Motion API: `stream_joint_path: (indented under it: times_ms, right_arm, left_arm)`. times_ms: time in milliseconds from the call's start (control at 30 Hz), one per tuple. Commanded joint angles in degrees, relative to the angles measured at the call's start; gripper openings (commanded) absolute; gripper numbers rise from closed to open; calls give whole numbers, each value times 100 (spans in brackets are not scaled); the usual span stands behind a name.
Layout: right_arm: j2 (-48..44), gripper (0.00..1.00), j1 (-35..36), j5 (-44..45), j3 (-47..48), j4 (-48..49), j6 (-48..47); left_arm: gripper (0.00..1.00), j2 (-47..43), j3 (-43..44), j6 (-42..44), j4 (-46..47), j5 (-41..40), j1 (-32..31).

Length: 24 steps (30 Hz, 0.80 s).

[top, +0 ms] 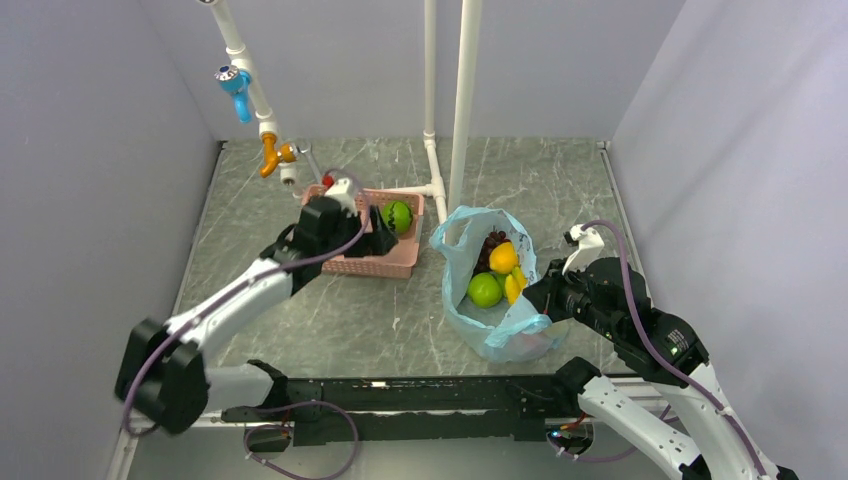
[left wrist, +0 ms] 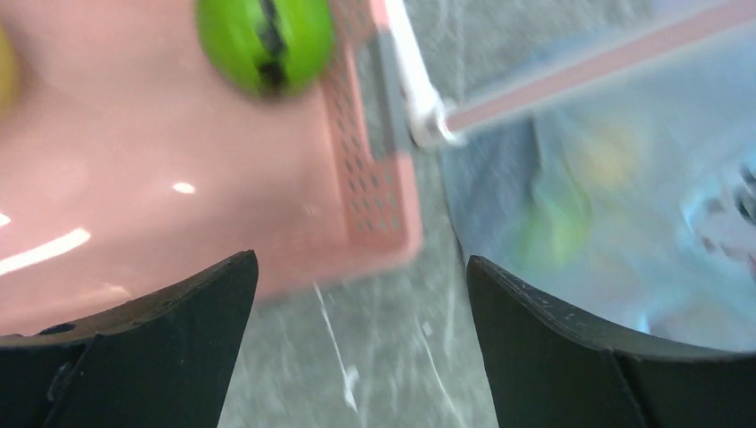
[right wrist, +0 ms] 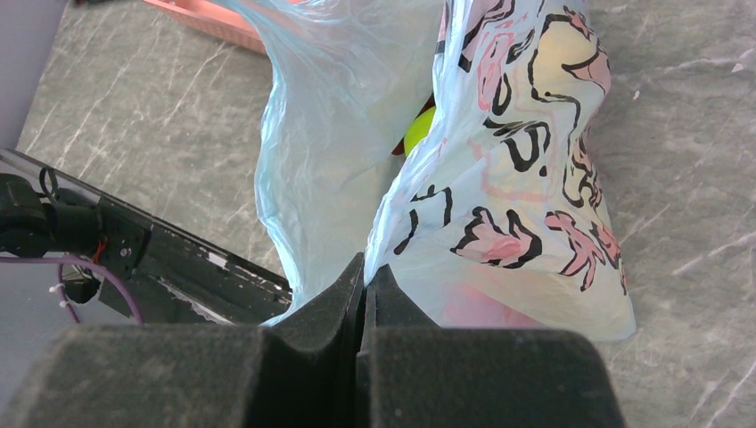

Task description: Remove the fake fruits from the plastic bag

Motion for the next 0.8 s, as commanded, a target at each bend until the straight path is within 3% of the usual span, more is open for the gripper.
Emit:
stream_joint_path:
  times_ms: [0, 200, 333, 433, 533, 633, 767]
  right_arm:
    - [-16, 0, 7, -74, 28, 261, -95]
    - [-14, 0, 8, -111, 24, 291, -121]
    - [-32, 0, 3, -124, 2, 301, -122]
    - [-16, 0, 6, -143, 27, 297, -131]
    - [-40, 0, 11, -151, 37, 275, -124]
    - [-92, 0, 9, -135, 44, 275, -109]
    - [-124, 0, 7, -164, 102, 264, -88]
  left_arm:
    - [93, -1303, -1040, -559, 239, 853, -440]
    - [92, -2440, -1535, -883, -304, 426, -1826]
    - [92, -2780, -1889, -696, 707, -3, -2975]
    - [89, -2362, -1611, -387, 1157, -531, -3707]
    - [86, -1571, -707, 132, 777, -1394, -4296]
    - [77, -687, 345, 152, -157, -2011, -4413]
    - [64, 214, 1361, 416, -531, -2325, -4413]
